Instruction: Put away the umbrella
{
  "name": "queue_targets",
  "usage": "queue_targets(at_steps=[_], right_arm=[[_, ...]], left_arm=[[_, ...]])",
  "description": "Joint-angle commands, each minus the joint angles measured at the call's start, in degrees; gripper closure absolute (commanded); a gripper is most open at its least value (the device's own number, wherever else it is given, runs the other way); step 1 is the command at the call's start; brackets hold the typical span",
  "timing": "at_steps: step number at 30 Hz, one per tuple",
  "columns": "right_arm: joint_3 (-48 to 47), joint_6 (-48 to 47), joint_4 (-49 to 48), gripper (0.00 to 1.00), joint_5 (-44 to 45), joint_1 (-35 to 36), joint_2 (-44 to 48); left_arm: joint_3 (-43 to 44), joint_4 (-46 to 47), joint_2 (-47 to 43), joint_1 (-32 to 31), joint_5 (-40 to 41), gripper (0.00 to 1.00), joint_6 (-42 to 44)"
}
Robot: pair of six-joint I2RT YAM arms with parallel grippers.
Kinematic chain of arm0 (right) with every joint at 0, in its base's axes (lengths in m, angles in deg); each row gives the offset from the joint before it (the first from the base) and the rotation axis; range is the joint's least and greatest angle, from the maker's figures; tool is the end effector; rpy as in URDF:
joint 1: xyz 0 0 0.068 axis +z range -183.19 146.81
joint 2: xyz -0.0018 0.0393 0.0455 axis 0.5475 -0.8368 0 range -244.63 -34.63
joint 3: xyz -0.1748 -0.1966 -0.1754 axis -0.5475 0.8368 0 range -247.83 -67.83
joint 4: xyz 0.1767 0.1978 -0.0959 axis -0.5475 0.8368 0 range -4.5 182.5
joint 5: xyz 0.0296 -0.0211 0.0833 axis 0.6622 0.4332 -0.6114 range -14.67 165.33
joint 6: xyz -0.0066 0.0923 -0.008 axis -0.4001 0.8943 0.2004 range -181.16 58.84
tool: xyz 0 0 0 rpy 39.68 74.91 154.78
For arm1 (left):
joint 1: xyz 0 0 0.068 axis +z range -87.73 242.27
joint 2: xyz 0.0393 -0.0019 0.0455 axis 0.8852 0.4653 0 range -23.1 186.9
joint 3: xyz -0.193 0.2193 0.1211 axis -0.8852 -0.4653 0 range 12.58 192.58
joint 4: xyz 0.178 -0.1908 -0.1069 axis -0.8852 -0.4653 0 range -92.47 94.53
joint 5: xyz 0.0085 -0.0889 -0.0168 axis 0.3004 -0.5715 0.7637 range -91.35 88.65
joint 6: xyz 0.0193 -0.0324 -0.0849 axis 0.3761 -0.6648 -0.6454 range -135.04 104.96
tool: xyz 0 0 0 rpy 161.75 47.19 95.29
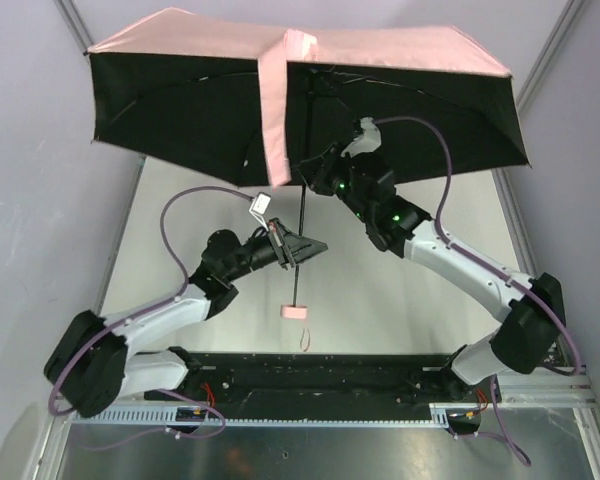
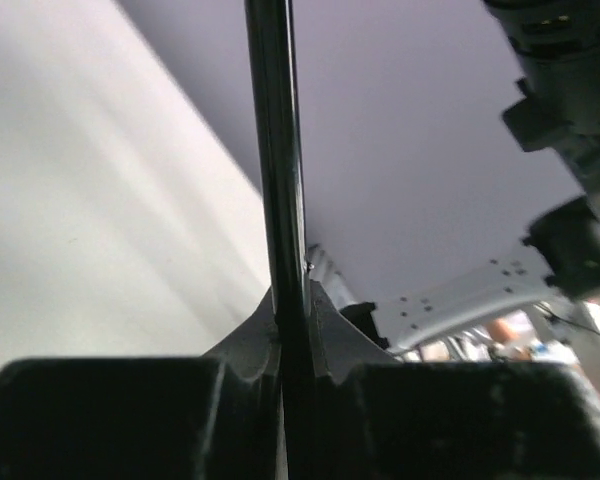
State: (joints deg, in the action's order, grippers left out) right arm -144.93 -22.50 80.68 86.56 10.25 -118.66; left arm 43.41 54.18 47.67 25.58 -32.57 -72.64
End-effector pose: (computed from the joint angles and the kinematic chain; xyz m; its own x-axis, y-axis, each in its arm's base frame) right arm 0.3132 0.2741 0.4421 -0.3538 0.5087 -0.7849 -0.3999 0.6763 0.6186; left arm 0.2185 -0.2168 0.3042 -0.7049 -0.3753 -0.6019 0.6075 0.1187 -0.7854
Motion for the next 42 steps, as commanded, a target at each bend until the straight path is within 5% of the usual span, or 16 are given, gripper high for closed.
queue_targets(at_steps=[1,4,9,13,18,22,24,30,36,39,42], right_arm=[[-3.6,-4.1,2.1,0.96,0.7,-0.1,-3.2],[-3.2,-1.4,-5.0,1.00,-11.4,-1.7,-3.4],[-0.6,11.5,-28.8,1.00,-32.2,-4.7,-4.7],[0.7,24.8,-53.2,1.00,-40.3,-5.5,-8.2],[1.8,43.4,-78.0,1.00,-41.0,-6.2,-14.6],[2.8,48.5,-84.1,1.00,-41.5,-6.1,-17.2],[4.6,48.5,-84.5,1.00,-42.0,-6.3,-16.8],[10.5,45.4,-77.2,0.98,-45.9,-7.8,-14.3],[14.0,21.8,-41.2,0.51,-44.2,-7.7,-7.3],[13.8,7.9,-23.3,0.32,-30.9,-4.9,-2.3],[12.1,0.0,-12.2,0.25,-18.1,-1.5,0.2]], left_arm=[[6.6,-22.9,-10.0,-3.0,15.2,1.00,16.6],[7.3,-30.0,-14.5,-3.2,19.7,0.98,19.5],[4.7,-34.1,-22.3,-2.9,20.8,0.43,20.5],[3.7,-34.4,-26.0,-1.3,16.0,0.16,17.6],[4.2,-33.9,-24.6,-0.1,10.0,0.06,14.8],[4.4,-31.3,-21.4,-0.1,5.9,0.12,13.9],[4.5,-30.6,-20.2,-0.1,5.3,0.24,13.9],[4.5,-30.6,-19.6,-0.5,8.2,0.92,15.6],[5.7,-38.5,-23.2,-4.0,23.9,1.00,19.5],[7.6,-43.1,-23.5,-5.7,29.6,1.00,21.0],[8.7,-45.3,-23.6,-7.0,34.4,1.00,22.0]])
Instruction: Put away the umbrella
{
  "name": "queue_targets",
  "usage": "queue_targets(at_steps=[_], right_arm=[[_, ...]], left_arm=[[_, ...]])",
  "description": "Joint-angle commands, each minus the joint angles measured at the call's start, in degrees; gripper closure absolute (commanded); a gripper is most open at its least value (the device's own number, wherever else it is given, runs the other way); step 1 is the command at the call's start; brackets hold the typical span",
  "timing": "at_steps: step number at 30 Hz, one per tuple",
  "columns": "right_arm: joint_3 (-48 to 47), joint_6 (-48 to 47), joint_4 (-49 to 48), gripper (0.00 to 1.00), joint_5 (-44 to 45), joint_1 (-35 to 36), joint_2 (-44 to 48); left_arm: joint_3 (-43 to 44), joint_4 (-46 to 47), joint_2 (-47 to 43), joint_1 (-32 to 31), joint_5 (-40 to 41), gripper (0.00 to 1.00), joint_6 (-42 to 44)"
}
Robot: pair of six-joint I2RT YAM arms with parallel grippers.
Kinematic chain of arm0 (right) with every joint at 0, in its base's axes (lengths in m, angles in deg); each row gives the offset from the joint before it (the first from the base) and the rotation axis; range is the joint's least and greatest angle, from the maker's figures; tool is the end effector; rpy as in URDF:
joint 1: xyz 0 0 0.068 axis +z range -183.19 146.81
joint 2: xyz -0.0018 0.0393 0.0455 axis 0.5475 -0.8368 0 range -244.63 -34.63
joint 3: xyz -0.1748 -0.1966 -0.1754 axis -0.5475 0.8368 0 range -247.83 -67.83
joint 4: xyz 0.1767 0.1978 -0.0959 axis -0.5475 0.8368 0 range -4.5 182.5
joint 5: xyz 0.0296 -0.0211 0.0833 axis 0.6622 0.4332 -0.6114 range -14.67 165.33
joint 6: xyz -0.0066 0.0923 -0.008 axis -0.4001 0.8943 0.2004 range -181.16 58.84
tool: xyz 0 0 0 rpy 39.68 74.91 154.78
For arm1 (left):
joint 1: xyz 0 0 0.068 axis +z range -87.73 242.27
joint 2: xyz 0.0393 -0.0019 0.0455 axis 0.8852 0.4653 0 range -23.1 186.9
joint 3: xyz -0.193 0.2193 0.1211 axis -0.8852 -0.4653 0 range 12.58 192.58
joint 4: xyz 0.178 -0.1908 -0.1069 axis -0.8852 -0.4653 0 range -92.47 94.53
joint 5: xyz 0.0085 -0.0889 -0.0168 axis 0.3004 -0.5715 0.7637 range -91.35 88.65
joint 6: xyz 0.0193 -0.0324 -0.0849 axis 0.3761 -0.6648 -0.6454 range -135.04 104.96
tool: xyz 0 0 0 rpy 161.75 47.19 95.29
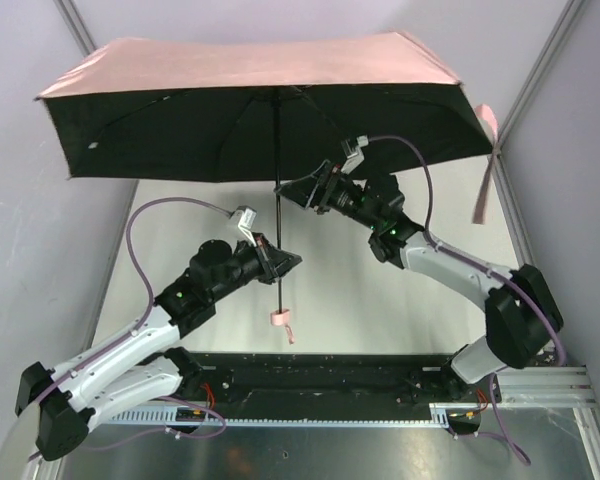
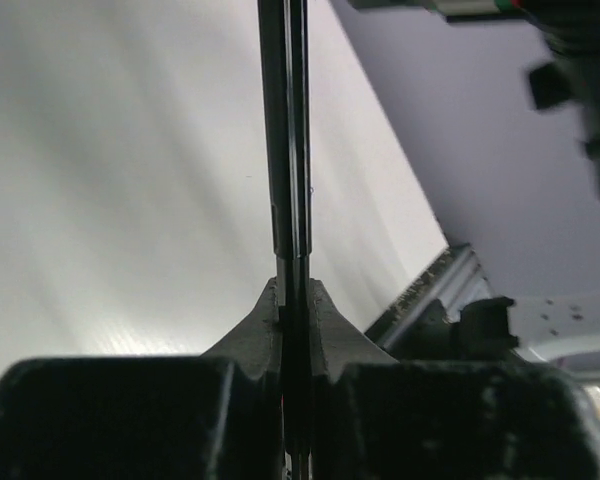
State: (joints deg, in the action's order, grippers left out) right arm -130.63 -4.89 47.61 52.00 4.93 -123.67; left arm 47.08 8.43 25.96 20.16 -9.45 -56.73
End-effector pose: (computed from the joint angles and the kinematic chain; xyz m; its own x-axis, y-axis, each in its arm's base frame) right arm 0.3166 0.2905 0.3883 -0.6369 0.4708 -0.6105 -0.6166 0.1643 0.7700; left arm 0.1739 -0.1730 0.3087 -0.6123 -0.3342 -0.7165 0.4812 0.5616 -0.6731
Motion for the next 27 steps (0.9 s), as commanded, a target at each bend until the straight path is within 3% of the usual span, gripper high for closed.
queue_targets(at_steps=[1,9,18,20,21,22,23,25,27], right_arm=[[-3.2,-19.3,23.4,0.24,19.9,4.8,5.3],[-15.3,-25.7,32.6,0.27,34.0,10.6,-0.2],[-29.1,-30.5,36.3,0.42,35.5,12.2,-7.9],[-29.0,-30.0,34.0,0.62,30.1,11.3,-8.0],[-27.9,-29.0,31.9,0.81,27.1,10.2,-7.4],[-26.2,-27.8,29.5,0.90,23.7,9.2,-6.4],[-24.5,-26.1,25.8,0.95,20.0,8.1,-5.4],[-21.2,-22.4,19.8,0.99,11.8,5.4,-3.5],[-18.6,-17.4,13.9,1.00,4.4,2.6,-2.2]], left_arm=[[5.2,0.0,-1.9,-1.9,12.3,1.00,6.2],[6.2,-0.8,0.1,-2.6,13.6,1.00,5.8],[7.9,-3.3,2.0,-4.0,15.1,1.00,6.0],[8.4,-3.4,1.9,-4.0,14.6,1.00,6.5],[8.5,-4.3,1.6,-4.0,14.3,1.00,6.8],[8.5,-4.8,0.9,-4.0,14.2,0.95,6.9],[8.1,-5.0,-0.2,-4.0,14.0,0.85,6.6],[7.0,-4.9,-2.9,-3.9,13.9,0.56,6.2],[6.0,-4.5,-5.0,-3.9,12.5,0.36,6.5]])
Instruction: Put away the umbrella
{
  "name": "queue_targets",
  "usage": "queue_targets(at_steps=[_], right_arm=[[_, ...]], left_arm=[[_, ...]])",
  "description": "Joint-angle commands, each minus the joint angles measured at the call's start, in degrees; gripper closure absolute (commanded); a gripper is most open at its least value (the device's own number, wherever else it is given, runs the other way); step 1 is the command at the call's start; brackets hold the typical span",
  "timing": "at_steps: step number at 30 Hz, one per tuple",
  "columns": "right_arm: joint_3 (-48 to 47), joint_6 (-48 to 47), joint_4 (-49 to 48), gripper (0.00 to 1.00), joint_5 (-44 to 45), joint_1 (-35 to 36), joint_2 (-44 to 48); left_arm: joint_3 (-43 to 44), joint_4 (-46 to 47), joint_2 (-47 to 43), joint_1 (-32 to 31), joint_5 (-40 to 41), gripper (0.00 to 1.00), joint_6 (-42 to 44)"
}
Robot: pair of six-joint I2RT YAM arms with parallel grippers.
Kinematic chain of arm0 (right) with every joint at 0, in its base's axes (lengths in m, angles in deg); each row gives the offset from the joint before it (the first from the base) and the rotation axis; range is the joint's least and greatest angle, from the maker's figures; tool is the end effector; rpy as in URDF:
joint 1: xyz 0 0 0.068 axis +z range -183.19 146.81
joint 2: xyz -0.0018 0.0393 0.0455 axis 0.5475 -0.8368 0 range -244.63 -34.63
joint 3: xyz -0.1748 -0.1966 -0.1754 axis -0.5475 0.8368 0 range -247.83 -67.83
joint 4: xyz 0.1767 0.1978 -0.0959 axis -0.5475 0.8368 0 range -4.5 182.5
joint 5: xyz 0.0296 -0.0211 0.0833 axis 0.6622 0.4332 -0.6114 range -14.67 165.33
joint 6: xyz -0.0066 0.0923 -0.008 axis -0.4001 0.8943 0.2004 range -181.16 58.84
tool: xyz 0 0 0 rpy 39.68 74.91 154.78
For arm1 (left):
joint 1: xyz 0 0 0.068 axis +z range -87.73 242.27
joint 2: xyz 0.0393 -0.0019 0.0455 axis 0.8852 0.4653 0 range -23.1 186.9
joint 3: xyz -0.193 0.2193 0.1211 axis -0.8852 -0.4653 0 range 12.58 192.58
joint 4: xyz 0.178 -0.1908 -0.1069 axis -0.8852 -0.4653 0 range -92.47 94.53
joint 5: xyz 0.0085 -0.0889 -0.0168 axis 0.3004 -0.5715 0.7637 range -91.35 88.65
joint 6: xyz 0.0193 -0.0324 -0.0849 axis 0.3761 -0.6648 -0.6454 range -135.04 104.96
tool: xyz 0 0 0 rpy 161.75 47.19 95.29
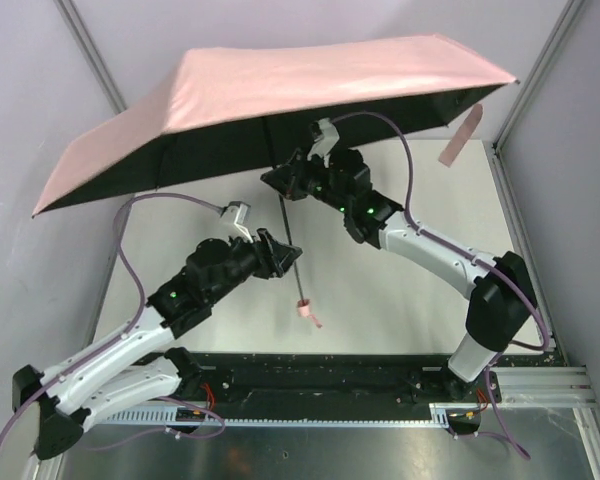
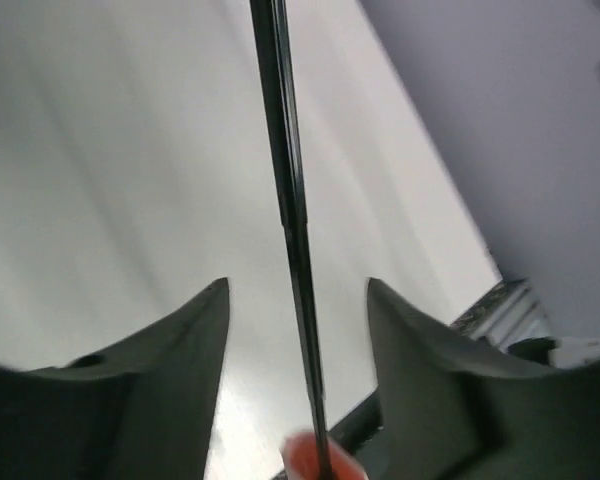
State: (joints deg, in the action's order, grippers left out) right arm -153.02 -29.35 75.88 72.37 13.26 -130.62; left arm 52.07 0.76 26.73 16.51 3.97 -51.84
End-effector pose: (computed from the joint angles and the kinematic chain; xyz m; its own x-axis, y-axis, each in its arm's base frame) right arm 0.3297 0.3530 0.4261 -0.4122 0.3303 -0.8491 -0.6381 0.5606 0.5278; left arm 0.1776 -0.1712 0.3222 -0.5259 -0.3149 -0.7901 0.4191 0.7124 -0.5629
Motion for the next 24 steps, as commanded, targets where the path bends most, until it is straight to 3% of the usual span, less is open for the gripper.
queue_targets(at_steps=[1,6,9,11,18,20,23,24], right_arm=[[4.8,9.2,-17.0,1.00,-19.0,-7.0,5.2],[12.2,27.6,-39.5,1.00,-29.3,-12.4,5.9],[15.1,39.6,-55.4,1.00,-31.2,-13.5,3.9],[15.9,45.3,-62.6,1.00,-30.7,-13.2,2.2],[16.5,50.2,-70.3,1.00,-29.5,-11.6,-0.2],[16.7,50.5,-70.6,1.00,-29.7,-11.4,-0.2],[17.3,49.5,-68.5,1.00,-30.9,-11.7,-0.2],[17.6,48.8,-67.9,1.00,-31.3,-11.7,0.0]], left_arm=[[0.6,4.3,-6.4,-0.1,-2.1,0.29,1.8],[-2.5,9.2,-6.1,2.2,-10.4,0.04,-2.1],[-5.8,17.5,-4.1,5.3,-18.8,0.02,-7.1],[-6.2,23.1,-1.3,6.1,-24.1,0.05,-9.8],[-2.6,27.7,6.9,5.6,-32.7,0.34,-11.2],[-2.9,27.8,6.6,5.4,-32.4,0.52,-10.4],[-3.3,27.7,5.6,5.2,-30.6,0.87,-9.1],[-3.2,27.5,5.3,5.1,-29.9,0.94,-9.0]])
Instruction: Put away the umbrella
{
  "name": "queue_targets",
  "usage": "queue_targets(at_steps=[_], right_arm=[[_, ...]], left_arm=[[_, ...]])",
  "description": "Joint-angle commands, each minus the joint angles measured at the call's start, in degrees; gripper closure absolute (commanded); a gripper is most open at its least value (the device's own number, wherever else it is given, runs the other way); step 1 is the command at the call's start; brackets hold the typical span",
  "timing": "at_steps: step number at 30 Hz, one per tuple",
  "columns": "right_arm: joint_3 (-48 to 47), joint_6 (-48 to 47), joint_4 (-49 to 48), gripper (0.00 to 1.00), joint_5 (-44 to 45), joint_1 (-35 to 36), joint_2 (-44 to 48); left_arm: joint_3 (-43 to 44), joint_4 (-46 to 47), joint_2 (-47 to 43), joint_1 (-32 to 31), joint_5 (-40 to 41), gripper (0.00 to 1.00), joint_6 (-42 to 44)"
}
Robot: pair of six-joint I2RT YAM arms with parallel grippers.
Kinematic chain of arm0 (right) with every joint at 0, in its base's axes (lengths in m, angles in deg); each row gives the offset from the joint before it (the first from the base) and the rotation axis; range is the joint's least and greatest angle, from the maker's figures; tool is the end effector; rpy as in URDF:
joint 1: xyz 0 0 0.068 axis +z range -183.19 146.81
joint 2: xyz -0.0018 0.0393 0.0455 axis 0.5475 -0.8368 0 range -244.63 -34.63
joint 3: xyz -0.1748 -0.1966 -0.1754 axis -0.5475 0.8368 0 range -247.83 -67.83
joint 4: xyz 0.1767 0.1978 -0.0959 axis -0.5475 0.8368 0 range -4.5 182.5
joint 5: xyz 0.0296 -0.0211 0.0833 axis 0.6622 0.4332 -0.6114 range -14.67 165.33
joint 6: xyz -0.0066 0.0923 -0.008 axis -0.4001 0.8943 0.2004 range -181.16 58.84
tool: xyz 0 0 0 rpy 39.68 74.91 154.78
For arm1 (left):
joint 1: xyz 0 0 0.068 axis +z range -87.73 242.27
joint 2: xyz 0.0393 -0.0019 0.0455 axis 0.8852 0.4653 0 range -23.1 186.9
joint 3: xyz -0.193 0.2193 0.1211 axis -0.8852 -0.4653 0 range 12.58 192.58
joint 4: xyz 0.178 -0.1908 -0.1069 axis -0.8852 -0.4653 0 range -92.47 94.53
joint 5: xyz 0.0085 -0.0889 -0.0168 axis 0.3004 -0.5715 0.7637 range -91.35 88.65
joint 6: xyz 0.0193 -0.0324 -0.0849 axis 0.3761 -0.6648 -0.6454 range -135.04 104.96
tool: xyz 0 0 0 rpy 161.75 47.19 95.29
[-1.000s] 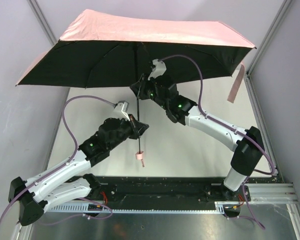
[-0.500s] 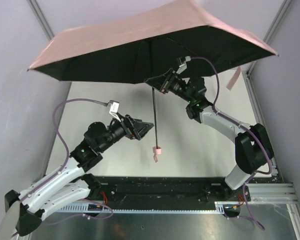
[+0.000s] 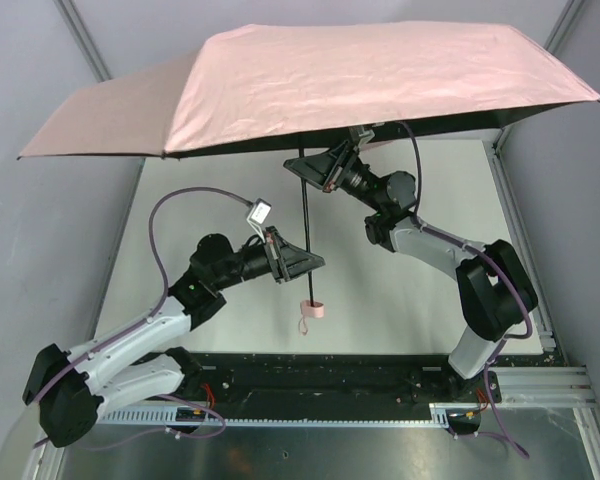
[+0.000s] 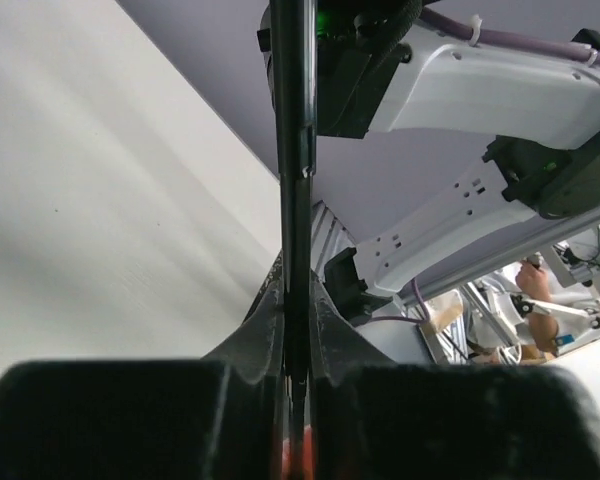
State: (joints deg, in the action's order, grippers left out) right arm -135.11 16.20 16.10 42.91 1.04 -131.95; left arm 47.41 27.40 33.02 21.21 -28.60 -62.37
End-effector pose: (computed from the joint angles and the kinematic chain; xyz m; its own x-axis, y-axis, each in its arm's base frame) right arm 0.3321 0.2801 0.4296 -0.6829 0.5315 -0.5011 -0.6907 -0.2466 0.6798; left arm 0.1759 -0.2039 0.3329 -0.6690 -0.2842 -0.6868 0.6450 0.2372 -0.7265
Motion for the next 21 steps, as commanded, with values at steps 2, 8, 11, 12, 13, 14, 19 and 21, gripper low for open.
queue_targets(at_steps=[2,8,11,12,13,14,19,21], right_arm=[[0.8,1.9,-7.3,1.00,-1.9,0.4,1.4],[2.4,-1.7,-2.8,0.91,-2.1,-0.5,1.8],[2.3,-10.5,9.1,0.73,-0.7,-0.9,4.2],[2.2,-14.3,13.7,0.66,0.4,-0.9,5.0],[1.9,-17.8,18.2,0.61,1.5,-0.9,5.9],[1.6,-21.4,21.8,0.57,2.6,-0.8,6.7],[-1.2,-33.8,34.4,0.49,9.9,0.2,7.6],[-2.6,-35.6,35.0,0.49,10.5,0.8,6.0]], left_arm=[[1.6,0.5,-1.5,0.0,4.1,0.98,1.9],[1.8,-4.0,-3.6,-1.3,11.5,1.00,3.3],[3.1,-9.2,-4.2,-1.7,15.3,1.00,4.2],[3.7,-10.9,-4.3,-1.9,16.3,1.00,4.8],[4.3,-12.5,-4.3,-2.3,17.4,1.00,5.5],[4.7,-13.9,-4.5,-2.5,18.7,1.00,6.1],[6.6,-18.9,-4.4,-2.9,23.4,1.00,8.3],[6.9,-19.3,-4.0,-2.9,23.1,1.00,9.0]])
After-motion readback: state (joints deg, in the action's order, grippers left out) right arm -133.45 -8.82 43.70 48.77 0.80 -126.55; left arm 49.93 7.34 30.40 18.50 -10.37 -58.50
